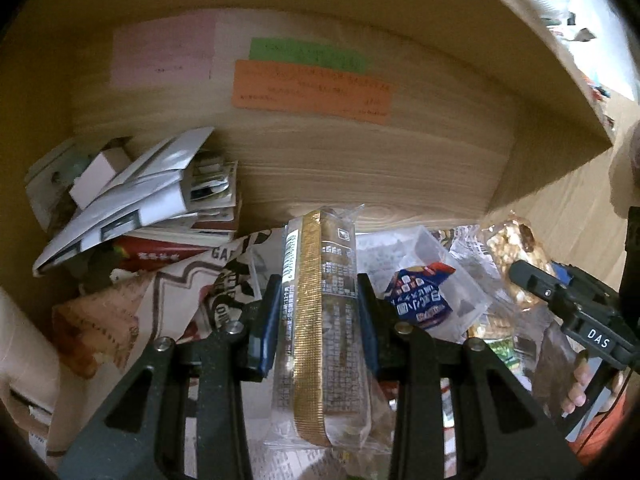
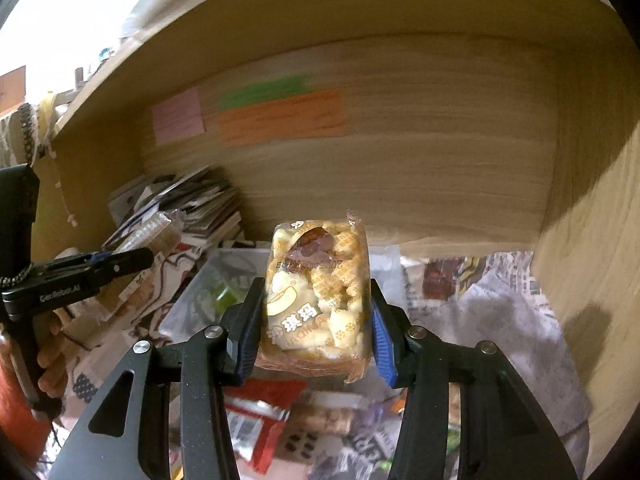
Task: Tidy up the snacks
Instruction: 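Carry the gold bar into the clear box while the right tool drops the puffed snack there, then grasp the clear bag of brown snack with the left tool while the right tool grasps the red packet, then lower the brown snack bag into the clear box while the right tool drops the red packet there, then grasp the yellow snack pack with the left tool while the right tool grasps the green pea snack bag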
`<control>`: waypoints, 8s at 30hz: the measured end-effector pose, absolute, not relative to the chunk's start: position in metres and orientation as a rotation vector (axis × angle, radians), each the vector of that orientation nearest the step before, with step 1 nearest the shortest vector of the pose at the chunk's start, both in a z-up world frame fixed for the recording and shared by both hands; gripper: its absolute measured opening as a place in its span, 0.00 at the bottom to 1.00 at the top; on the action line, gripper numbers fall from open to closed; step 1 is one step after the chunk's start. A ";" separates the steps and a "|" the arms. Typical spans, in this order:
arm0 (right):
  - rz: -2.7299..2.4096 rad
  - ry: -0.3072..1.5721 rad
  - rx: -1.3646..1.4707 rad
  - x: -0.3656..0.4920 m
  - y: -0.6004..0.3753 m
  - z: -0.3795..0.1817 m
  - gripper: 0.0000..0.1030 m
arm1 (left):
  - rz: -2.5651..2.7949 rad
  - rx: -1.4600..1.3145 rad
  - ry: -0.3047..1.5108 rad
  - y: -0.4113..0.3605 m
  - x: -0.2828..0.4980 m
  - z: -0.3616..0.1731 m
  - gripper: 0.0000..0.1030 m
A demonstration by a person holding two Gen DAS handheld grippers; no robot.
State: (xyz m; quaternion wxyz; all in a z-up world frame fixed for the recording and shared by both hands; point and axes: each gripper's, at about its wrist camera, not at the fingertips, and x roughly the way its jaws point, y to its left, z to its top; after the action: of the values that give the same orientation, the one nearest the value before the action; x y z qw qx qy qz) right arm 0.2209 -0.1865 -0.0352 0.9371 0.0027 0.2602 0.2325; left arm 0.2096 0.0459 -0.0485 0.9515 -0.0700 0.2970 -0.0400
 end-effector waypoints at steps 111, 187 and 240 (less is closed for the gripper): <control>0.606 0.629 -0.012 0.168 -0.166 -0.071 0.20 | -0.171 -0.133 0.678 0.029 0.144 -0.079 0.44; 0.420 0.641 -0.123 0.205 -0.213 -0.058 0.85 | -0.092 -0.122 0.771 0.011 0.155 -0.084 0.94; 0.331 0.706 0.038 0.197 -0.270 -0.092 0.27 | -0.056 -0.099 0.699 0.006 0.143 -0.094 0.23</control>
State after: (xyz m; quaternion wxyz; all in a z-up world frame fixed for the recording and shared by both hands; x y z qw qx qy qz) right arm 0.1966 -0.2704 -0.0916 0.9248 0.0185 0.3440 0.1612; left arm 0.1431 0.0058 -0.0936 0.9380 -0.0483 0.3421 -0.0276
